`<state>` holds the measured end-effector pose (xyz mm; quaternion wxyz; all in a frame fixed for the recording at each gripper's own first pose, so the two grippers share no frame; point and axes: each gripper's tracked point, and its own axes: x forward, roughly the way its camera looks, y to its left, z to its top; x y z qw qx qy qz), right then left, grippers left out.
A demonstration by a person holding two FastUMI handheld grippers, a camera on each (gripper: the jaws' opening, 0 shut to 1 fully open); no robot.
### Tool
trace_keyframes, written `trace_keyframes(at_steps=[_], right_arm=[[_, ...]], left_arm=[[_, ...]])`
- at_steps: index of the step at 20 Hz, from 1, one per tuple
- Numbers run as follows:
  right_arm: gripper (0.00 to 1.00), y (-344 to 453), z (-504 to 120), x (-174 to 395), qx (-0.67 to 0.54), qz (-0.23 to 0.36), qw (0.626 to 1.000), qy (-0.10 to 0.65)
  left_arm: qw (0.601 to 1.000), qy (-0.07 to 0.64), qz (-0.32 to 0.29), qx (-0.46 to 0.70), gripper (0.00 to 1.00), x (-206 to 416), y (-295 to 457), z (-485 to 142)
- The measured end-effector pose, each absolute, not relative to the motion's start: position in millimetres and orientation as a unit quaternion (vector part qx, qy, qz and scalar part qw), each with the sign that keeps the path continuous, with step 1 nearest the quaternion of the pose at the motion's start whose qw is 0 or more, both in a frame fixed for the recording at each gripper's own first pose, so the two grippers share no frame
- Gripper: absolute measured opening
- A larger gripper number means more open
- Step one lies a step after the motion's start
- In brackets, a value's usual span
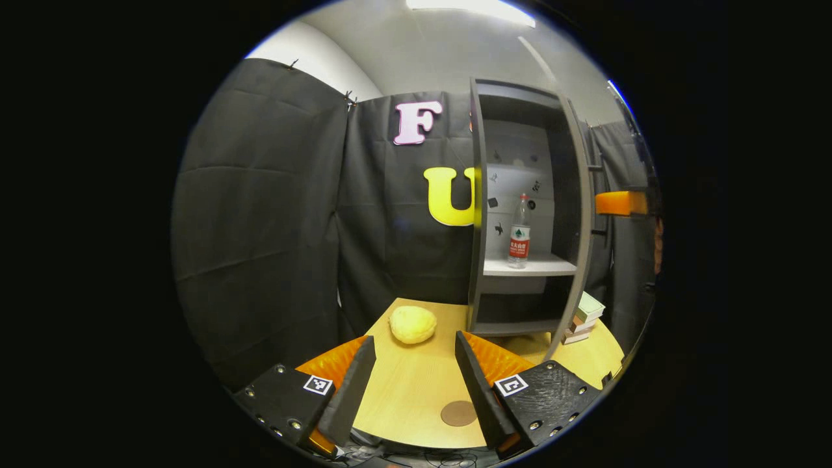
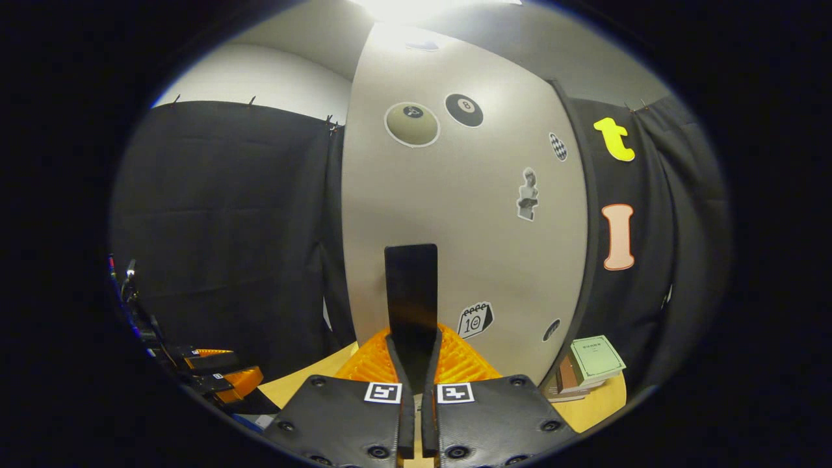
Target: Open the cabinet door with the right hand, grasp the bottle in the cabinet with the left hand and place it on the coaster, then close the cabinet door with the right hand.
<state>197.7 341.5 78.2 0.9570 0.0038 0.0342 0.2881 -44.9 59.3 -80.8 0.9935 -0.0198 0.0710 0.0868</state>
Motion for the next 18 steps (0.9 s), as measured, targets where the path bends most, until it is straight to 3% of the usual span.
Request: trace_keyframes(at_steps=[1, 2, 15, 16, 18], right_arm=[[0.02, 339, 78, 198, 0.009, 0.282, 0.959, 0.034], [0.06, 335, 78, 196, 0.014, 0.273, 0.961, 0.035], [0.04, 266, 76, 198, -0.001, 0.088, 0.995, 0.048], [0.00, 261, 76, 198, -0.003, 0.075, 0.996, 0.048], [0.04, 257, 76, 197, 0.003, 0.059, 0.997, 0.046]], left_arm=[[0.994, 0.073, 0.081, -0.022, 0.72, -43, 54, -81], [0.994, 0.075, 0.074, -0.023, 0.72, -42, 49, -84], [0.996, 0.084, -0.004, -0.009, 0.70, -5, -8, -93], [0.996, 0.085, -0.012, -0.008, 0.70, -1, -13, -94], [0.996, 0.086, -0.028, -0.005, 0.70, 5, -25, -96]])
